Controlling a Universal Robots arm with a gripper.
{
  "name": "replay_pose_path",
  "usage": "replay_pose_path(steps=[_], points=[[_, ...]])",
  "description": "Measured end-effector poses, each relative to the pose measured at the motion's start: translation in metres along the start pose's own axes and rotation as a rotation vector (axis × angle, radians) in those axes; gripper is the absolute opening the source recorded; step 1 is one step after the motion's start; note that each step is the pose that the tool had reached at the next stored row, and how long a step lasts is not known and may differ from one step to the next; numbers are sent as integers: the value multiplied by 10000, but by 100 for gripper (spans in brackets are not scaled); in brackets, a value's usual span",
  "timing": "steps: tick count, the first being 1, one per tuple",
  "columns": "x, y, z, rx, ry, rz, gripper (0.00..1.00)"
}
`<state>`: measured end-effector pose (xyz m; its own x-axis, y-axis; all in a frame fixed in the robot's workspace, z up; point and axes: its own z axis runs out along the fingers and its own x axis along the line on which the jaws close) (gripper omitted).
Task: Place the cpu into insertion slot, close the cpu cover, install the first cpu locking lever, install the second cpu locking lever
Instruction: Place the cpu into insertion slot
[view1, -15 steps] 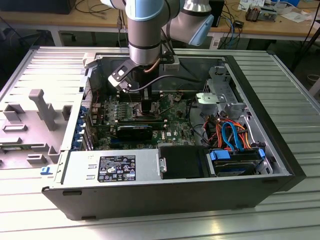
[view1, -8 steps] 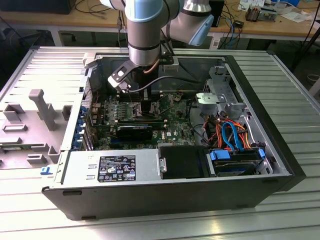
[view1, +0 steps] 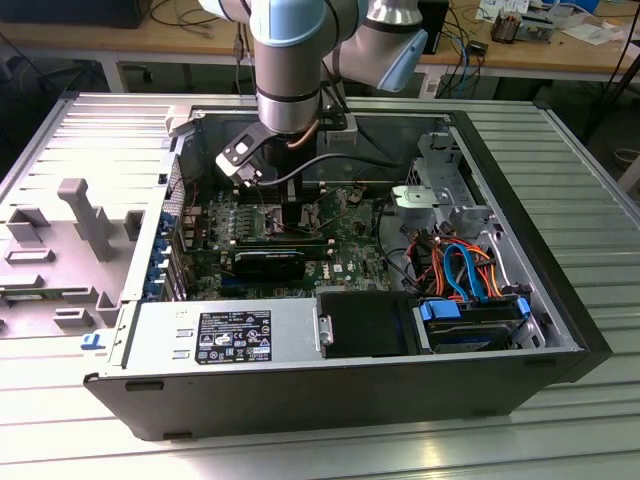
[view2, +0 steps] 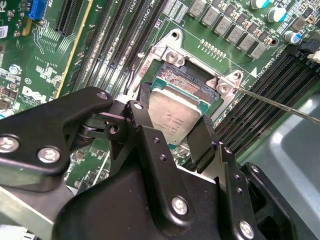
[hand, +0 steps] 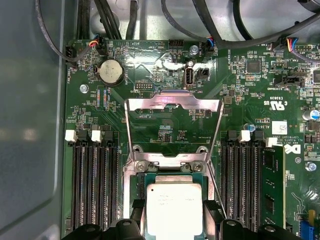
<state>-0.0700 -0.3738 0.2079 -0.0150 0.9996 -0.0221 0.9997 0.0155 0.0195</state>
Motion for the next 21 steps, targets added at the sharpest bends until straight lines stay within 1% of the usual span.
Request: replay_pose_path(steps=[4, 8, 12, 16, 21], points=[[1, 0, 3, -1, 1, 0, 55], [11, -3, 25, 0, 0, 2, 55], [15, -26, 31, 0, 1, 0, 55], [16, -68, 43, 1, -1, 21, 55], [16, -47, 55, 1, -18, 26, 55]])
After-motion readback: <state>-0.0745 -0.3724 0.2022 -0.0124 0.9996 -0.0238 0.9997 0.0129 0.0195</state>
